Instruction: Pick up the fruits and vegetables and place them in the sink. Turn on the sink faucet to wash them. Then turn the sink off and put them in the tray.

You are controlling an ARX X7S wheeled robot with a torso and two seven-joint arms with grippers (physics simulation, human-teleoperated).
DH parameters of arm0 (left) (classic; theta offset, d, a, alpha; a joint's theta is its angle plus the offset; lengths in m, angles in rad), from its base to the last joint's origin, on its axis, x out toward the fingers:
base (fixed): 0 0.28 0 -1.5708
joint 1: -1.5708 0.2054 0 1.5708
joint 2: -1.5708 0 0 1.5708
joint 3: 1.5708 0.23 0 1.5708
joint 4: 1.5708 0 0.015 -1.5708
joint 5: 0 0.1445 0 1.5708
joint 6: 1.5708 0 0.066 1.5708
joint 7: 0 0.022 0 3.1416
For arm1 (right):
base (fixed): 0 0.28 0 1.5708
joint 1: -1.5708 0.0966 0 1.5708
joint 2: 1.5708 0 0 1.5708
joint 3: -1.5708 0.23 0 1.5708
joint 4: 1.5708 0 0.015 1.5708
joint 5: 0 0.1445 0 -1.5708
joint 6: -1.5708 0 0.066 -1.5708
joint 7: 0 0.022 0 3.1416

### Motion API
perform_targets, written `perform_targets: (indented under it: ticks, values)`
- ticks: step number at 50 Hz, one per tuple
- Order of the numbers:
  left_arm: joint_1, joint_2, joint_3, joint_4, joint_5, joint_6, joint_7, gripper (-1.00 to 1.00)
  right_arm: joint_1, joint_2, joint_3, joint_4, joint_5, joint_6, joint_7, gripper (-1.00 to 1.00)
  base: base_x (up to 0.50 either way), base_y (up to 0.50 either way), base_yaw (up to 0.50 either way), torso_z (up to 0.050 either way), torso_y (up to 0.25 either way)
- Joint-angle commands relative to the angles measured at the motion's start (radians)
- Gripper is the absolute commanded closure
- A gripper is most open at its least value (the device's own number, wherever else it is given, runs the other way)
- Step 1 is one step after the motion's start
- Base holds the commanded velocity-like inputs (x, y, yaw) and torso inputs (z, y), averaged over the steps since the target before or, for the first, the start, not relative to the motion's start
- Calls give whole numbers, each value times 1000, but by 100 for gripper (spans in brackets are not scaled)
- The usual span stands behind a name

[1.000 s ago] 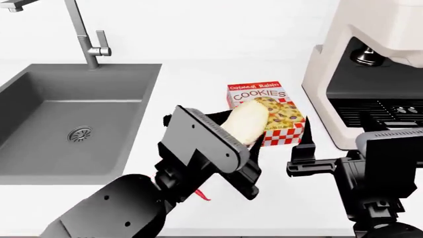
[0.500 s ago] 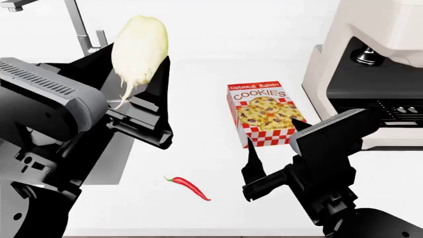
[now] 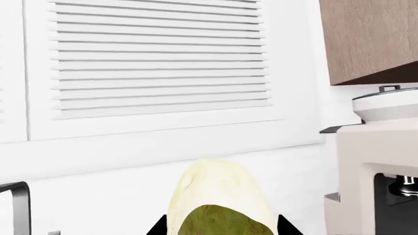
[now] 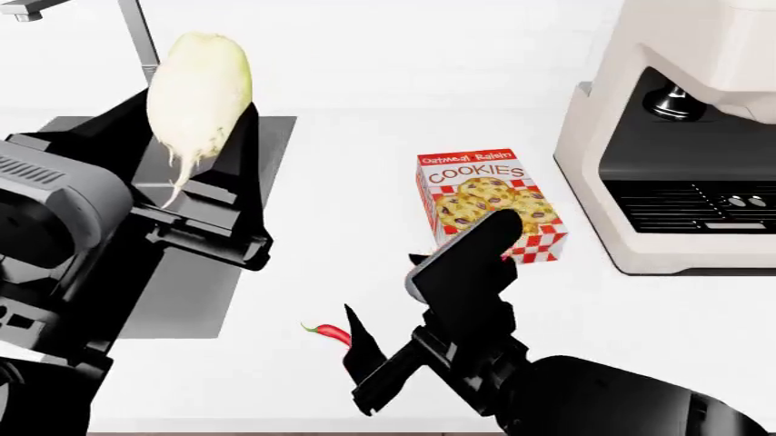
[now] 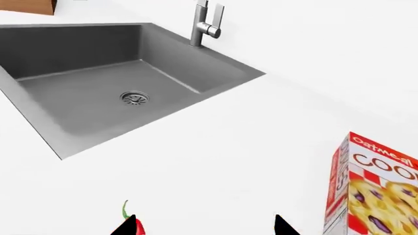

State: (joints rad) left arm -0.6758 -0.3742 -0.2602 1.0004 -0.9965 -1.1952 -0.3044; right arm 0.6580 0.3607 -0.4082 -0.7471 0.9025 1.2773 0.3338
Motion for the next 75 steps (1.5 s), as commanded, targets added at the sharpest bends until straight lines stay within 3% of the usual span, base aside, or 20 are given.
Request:
perform_targets:
  ticks: [1, 24, 43, 44, 65, 75]
  values:
    - [23, -19, -2, -13, 7, 46, -8, 100, -11, -29, -86, 79, -34, -84, -57, -100, 0, 0, 0, 0, 0]
    - [61, -42, 27, -38, 36, 110, 2, 100, -17, -80, -263, 369, -176, -242, -181, -100, 0, 0, 0, 0, 0]
    - [78, -55, 39, -51, 43, 141, 1, 100, -42, -89, -315, 523, -220, -305, -224, -100, 1, 1, 2, 0, 0]
    - [78, -56, 39, -51, 43, 142, 1, 100, -43, -89, -315, 523, -219, -304, -224, 100, 0, 0, 3, 0, 0]
    - [68, -65, 43, -60, 23, 153, -21, 100, -32, -60, -281, 414, -148, -205, -172, 100, 1, 0, 0, 0, 0]
    - [75, -70, 46, -60, 21, 162, -28, 100, 4, -48, -181, 292, -65, -124, -96, 100, -1, -1, -1, 0, 0]
